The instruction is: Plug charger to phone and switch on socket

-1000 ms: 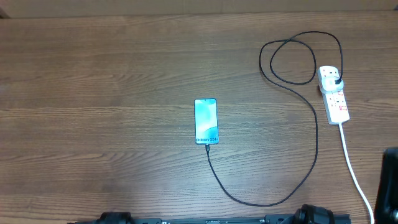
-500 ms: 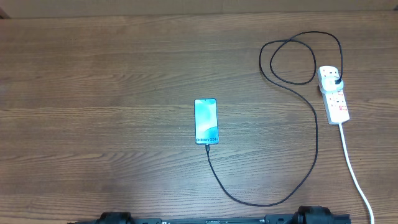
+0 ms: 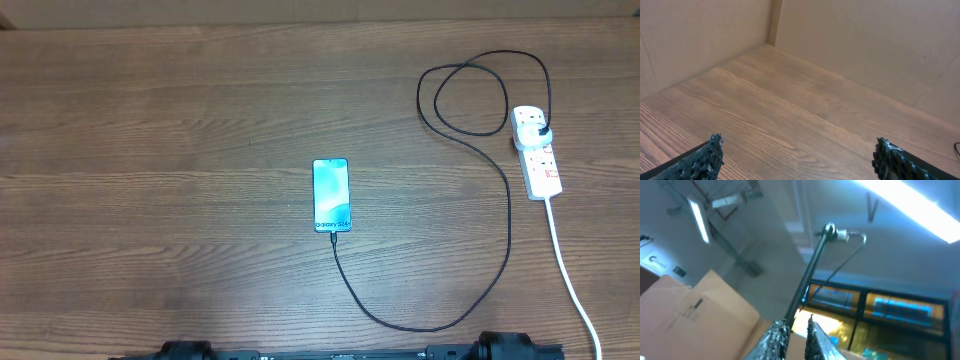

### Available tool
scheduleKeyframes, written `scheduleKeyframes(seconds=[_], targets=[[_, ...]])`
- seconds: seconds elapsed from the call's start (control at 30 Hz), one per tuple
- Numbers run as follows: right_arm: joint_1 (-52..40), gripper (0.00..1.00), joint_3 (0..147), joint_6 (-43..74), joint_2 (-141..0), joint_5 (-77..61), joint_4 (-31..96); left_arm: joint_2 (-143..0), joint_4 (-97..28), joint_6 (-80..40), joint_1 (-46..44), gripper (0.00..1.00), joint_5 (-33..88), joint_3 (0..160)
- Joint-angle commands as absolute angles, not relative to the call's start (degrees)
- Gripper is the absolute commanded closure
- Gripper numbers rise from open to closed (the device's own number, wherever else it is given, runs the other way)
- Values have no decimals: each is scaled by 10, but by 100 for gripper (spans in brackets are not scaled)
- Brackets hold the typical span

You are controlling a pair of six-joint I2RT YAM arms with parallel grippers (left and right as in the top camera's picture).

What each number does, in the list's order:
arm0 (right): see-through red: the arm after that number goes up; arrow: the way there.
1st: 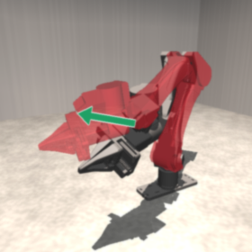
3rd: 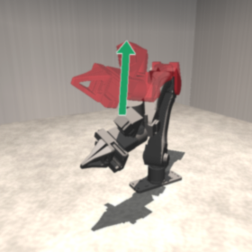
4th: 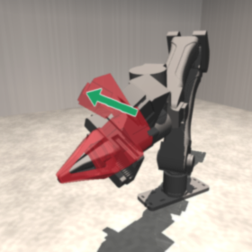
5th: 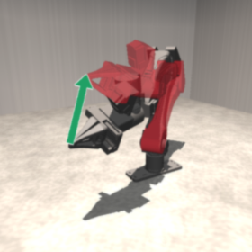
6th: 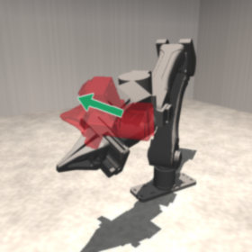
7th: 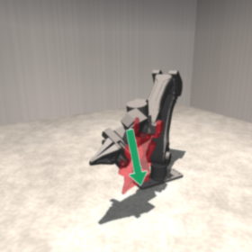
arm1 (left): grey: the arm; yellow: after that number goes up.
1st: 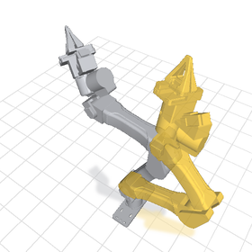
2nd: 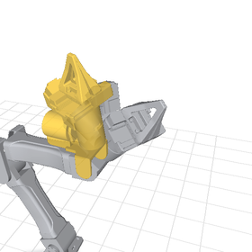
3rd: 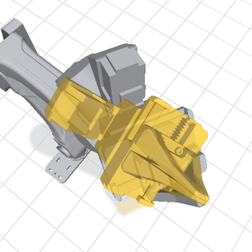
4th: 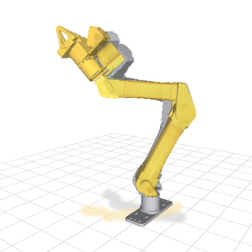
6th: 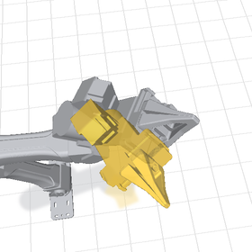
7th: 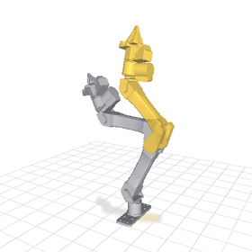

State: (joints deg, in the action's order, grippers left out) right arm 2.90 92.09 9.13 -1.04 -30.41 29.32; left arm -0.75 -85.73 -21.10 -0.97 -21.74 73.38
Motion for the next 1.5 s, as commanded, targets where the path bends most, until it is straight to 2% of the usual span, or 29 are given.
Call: scheduleKeyframes(seconds=[0.0, 0.1, 0.13, 0.17, 0.2, 0.23, 0.3, 0.43, 0.6, 0.73, 1.07, 1.47], targets=[[24, 84, 942, 76, -3, -264, 312, -3, -855, -221, -3, 0, -225, 736], [21, 82, 958, 72, -3, -253, 321, -3, -855, -221, -3, 0, -225, 736], [20, 76, 961, 72, -3, -251, 323, -3, -855, -221, -3, 0, -225, 736], [20, 66, 961, 72, -3, -249, 322, -3, -855, -221, -3, 0, -225, 736], [19, 49, 961, 72, -3, -245, 318, -3, -855, -221, -3, 0, -225, 736], [19, 0, 957, 72, -3, -240, 301, -3, -855, -221, -3, 0, -225, 736], [20, 0, 946, 72, -3, -236, 272, -3, -855, -221, -3, 0, -225, 736], [20, 0, 920, 72, -3, -138, 263, -3, -855, -221, -3, 1, -225, 736], [20, 0, 849, 72, -3, -90, 330, -3, -855, -221, -3, 1, -225, 736], [20, 0, 723, 72, -4, -90, 255, -3, -855, -221, -3, 0, -225, 736], [20, 0, 380, 72, -4, -90, 170, -3, -855, -221, -3, 0, -225, 736], [20, 0, 122, 72, -4, -90, 17, -3, -855, -221, -3, 0, -225, 736]])
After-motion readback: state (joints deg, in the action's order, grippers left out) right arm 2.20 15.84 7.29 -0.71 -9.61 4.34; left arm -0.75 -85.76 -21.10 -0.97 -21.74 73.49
